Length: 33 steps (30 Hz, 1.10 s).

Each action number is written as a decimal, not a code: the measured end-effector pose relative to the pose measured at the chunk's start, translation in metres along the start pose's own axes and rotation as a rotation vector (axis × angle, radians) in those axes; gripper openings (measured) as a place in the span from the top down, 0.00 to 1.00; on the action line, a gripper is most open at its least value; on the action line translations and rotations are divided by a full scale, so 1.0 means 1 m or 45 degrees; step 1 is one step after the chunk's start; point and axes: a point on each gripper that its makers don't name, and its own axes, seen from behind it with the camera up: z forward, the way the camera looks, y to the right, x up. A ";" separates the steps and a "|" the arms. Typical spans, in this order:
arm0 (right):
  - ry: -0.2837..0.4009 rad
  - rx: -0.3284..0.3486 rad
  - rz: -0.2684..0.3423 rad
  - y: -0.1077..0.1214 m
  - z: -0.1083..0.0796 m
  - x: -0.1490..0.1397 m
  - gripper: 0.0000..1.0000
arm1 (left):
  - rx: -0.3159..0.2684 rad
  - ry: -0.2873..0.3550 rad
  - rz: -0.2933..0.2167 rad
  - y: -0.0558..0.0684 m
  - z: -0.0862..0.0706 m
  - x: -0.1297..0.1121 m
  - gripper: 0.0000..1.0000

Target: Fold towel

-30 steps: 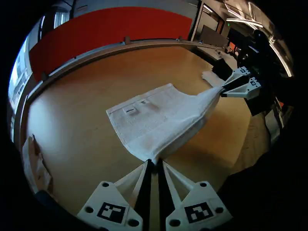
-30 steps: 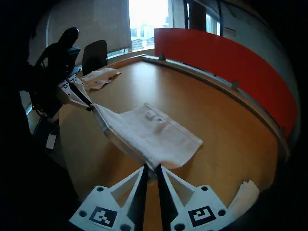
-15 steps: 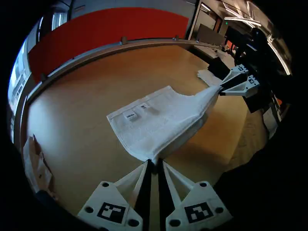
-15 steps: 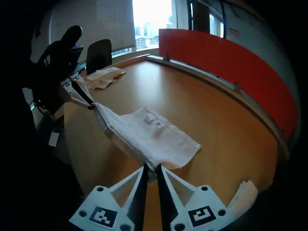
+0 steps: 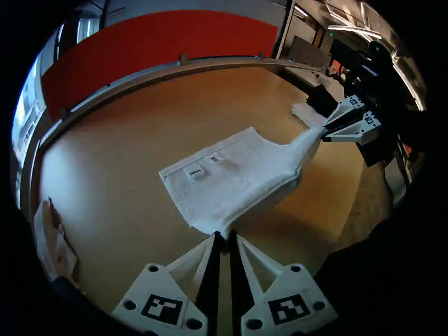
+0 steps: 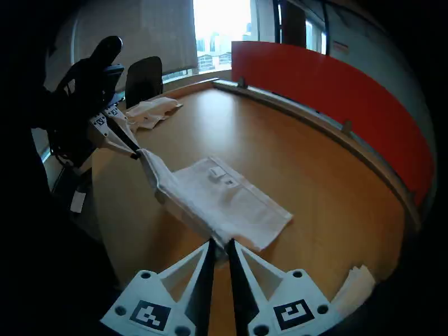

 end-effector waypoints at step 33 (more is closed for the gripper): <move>-0.076 -0.066 0.084 0.064 0.067 -0.011 0.83 | 0.075 -0.031 0.018 -0.059 0.082 0.030 0.88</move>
